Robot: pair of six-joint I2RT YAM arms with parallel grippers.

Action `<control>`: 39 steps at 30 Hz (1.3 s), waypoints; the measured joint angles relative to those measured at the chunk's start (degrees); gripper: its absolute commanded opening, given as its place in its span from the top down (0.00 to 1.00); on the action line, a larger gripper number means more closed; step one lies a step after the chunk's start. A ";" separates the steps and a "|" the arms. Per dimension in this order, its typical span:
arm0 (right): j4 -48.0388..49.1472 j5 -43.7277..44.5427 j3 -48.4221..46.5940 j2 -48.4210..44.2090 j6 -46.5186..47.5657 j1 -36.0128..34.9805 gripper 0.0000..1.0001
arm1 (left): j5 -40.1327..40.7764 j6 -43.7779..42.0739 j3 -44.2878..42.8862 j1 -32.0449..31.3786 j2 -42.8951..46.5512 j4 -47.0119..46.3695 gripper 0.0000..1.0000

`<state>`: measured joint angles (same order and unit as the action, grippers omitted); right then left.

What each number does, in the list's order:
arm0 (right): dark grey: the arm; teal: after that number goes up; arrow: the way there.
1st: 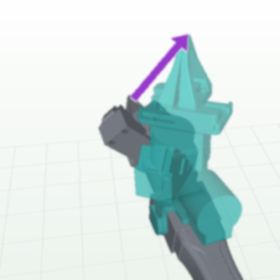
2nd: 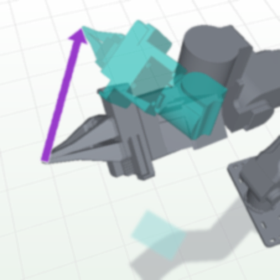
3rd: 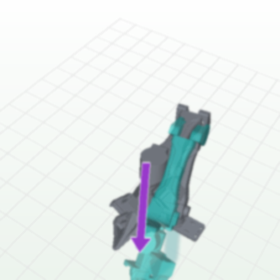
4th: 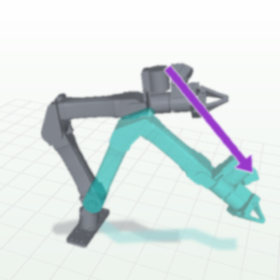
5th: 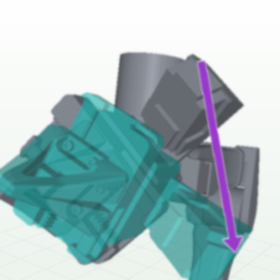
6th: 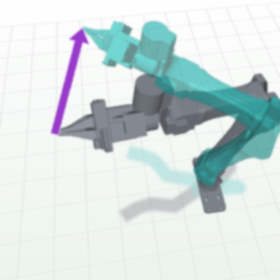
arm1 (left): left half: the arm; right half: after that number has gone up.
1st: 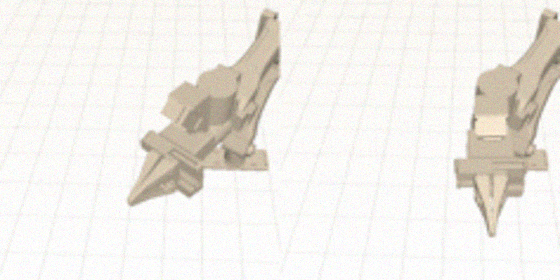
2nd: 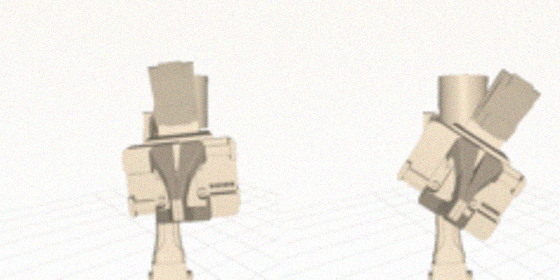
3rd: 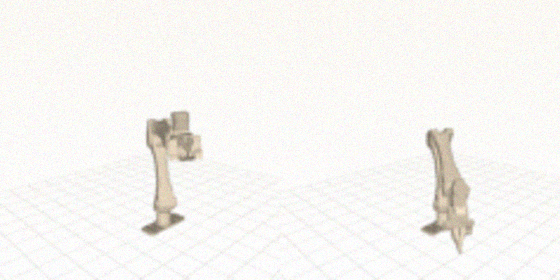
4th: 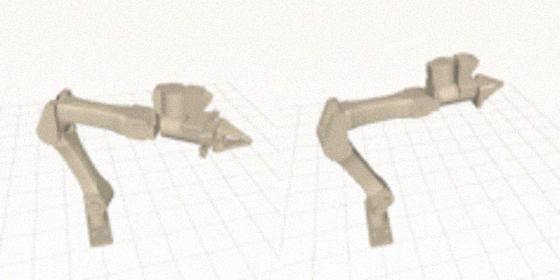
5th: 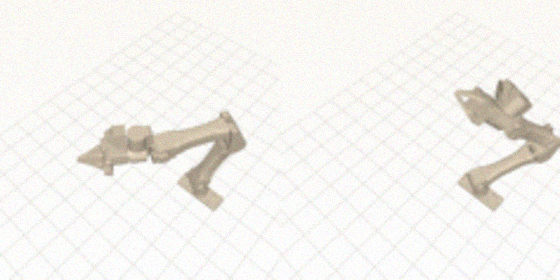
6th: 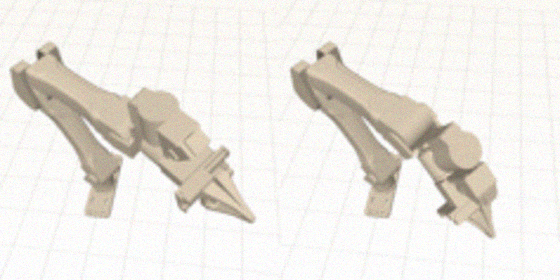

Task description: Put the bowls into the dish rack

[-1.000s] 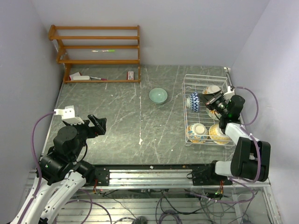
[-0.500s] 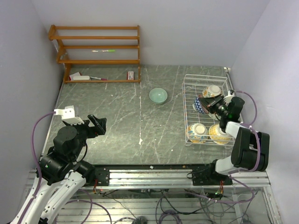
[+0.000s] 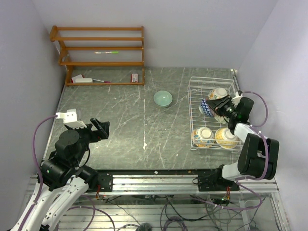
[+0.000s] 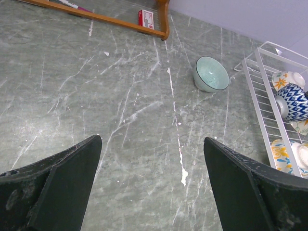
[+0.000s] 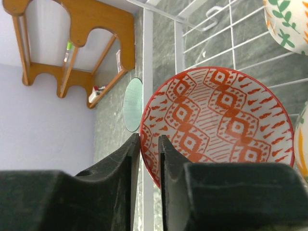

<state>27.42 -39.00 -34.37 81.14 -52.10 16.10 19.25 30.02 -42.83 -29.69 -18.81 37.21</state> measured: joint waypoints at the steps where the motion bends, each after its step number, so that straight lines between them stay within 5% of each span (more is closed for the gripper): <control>1: -1.53 0.22 -0.50 0.00 0.96 0.02 0.75 | -0.02 0.00 0.00 0.00 0.00 0.00 0.02; 14: -13.42 2.16 -5.55 0.61 9.25 -3.34 0.71 | 0.00 0.00 0.00 0.00 0.07 0.00 0.02; 39: -35.54 30.25 -20.31 1.14 24.94 -22.88 0.56 | -0.02 0.00 0.00 -0.02 0.94 0.00 0.02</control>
<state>-8.12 -8.75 -54.68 82.28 -27.16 -6.79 19.22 30.02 -42.83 -29.71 -17.87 37.21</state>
